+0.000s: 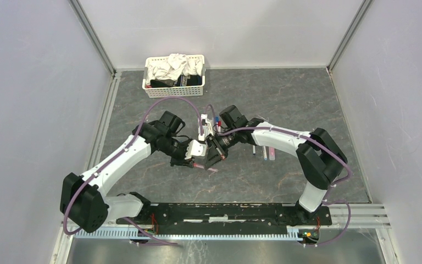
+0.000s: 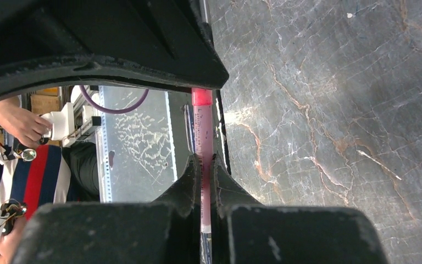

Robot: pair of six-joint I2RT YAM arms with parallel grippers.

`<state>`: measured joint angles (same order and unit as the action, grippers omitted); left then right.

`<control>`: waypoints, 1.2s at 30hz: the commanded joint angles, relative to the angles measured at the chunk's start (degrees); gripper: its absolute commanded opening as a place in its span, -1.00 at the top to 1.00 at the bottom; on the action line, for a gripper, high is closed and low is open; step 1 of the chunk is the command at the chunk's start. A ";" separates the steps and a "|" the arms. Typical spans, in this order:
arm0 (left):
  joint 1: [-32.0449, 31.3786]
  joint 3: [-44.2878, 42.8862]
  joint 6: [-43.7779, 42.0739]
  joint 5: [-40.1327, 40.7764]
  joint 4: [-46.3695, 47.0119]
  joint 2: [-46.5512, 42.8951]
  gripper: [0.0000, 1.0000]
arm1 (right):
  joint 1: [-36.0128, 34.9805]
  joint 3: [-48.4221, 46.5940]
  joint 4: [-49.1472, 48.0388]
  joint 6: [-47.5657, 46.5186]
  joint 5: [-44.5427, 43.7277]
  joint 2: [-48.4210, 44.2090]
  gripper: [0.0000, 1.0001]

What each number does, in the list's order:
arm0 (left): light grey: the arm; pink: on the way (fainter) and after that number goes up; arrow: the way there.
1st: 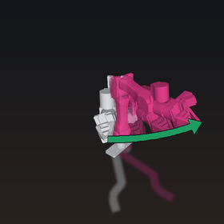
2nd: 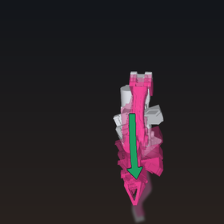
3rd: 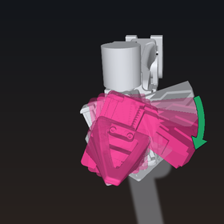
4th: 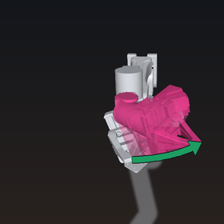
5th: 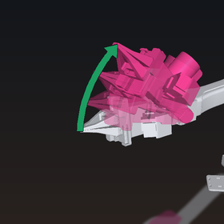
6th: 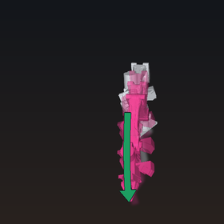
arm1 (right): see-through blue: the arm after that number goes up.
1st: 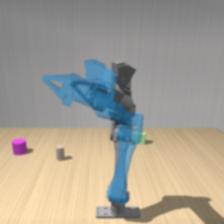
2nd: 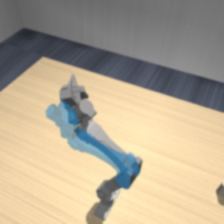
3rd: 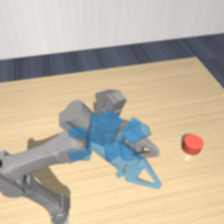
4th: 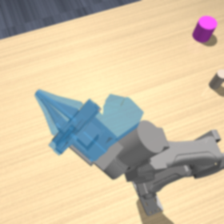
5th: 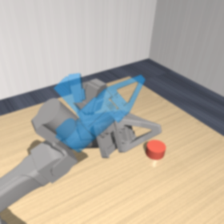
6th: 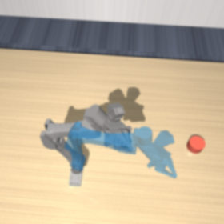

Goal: Open the pen caps

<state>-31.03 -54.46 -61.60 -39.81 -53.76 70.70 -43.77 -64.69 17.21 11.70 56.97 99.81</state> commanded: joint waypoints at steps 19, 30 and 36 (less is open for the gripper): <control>-0.97 -3.52 0.04 1.46 -2.64 -0.65 0.87 | -2.14 -1.61 -11.70 8.58 0.87 4.50 0.87; -1.53 -2.52 0.07 0.08 -0.95 -0.64 -0.25 | -2.44 -1.85 -14.28 10.83 2.70 4.16 1.00; -1.63 -1.38 -0.34 0.56 -0.51 0.34 -0.03 | -2.48 -1.24 -16.69 12.71 3.31 4.08 1.00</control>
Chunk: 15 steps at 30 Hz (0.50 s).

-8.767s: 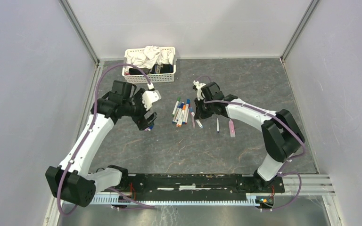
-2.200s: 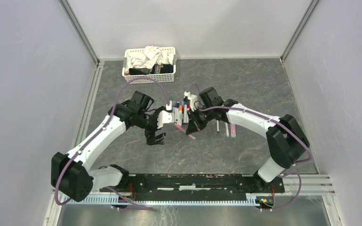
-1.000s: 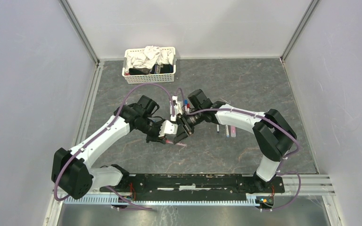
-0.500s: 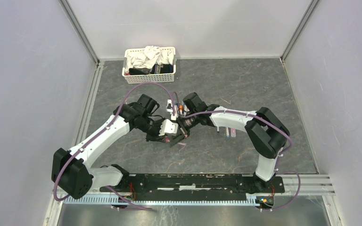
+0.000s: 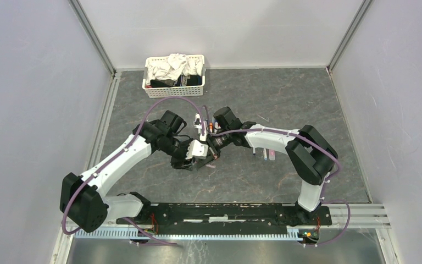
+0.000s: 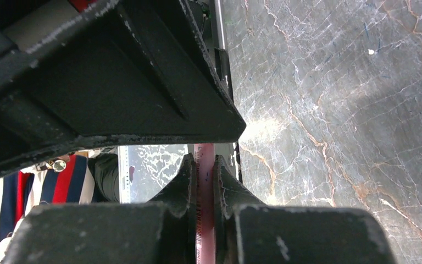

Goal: Open the pen caps

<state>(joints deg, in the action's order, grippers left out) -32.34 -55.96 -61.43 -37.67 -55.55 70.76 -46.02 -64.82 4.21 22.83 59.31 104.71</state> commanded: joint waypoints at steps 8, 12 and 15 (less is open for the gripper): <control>-0.36 1.73 -2.36 2.98 1.41 -0.23 0.81 | -0.11 -0.58 -2.48 0.26 0.86 -1.35 1.00; -0.36 1.08 -4.80 7.46 0.06 -0.63 0.95 | 0.23 -0.07 1.63 -3.26 -0.08 -2.00 1.00; -0.29 0.58 -6.92 12.67 -1.22 -0.62 0.96 | 1.21 2.07 3.90 -5.29 -0.96 -3.35 1.00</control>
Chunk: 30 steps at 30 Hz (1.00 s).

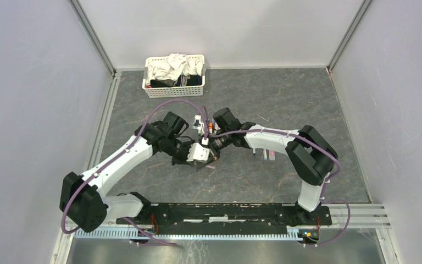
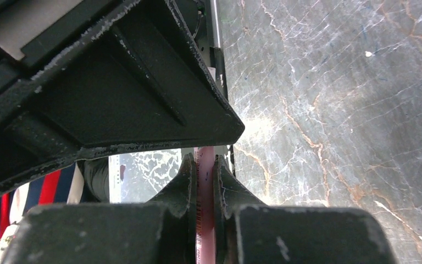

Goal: Open the pen caps

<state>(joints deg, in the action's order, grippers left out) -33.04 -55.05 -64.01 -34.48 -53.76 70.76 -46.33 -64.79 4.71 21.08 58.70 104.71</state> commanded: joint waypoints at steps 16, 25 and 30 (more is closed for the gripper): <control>17.73 -6.18 -15.94 11.26 -6.23 4.72 0.95 | 7.99 13.73 10.44 -10.60 -6.92 -12.31 1.00; 18.05 -3.75 -7.12 2.25 2.87 6.69 0.96 | 12.13 11.07 13.09 -9.66 -16.03 -14.20 1.00; 18.01 -1.21 1.22 1.46 12.49 10.84 0.95 | 16.70 10.25 15.23 -5.96 -38.55 -16.26 1.00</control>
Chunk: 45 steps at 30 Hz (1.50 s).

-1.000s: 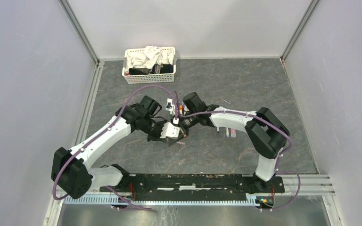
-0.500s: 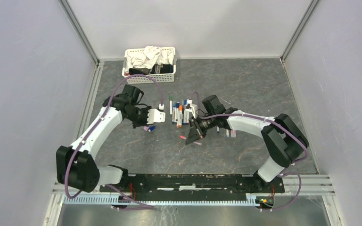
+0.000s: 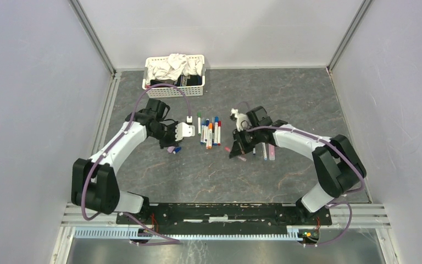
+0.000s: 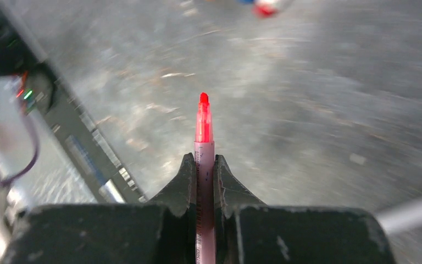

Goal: Open the pen caps

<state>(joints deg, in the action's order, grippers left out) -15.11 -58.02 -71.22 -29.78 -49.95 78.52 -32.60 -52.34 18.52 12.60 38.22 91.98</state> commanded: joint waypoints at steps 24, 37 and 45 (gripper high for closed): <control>0.00 1.56 20.17 2.68 18.44 14.77 -0.04 | 6.19 4.17 -4.16 8.52 -49.14 -1.85 0.71; 0.00 -16.62 30.10 1.16 0.96 7.19 -1.00 | 6.08 4.05 -3.50 8.40 -48.79 -4.40 0.23; 0.54 -25.19 38.30 16.20 1.55 1.27 -1.00 | 2.45 -1.89 -3.26 8.45 -49.57 -6.34 0.23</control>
<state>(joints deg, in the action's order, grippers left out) -15.11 -81.69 -40.40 -22.00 -49.10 84.77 -27.29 -49.04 16.14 20.34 -9.67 86.70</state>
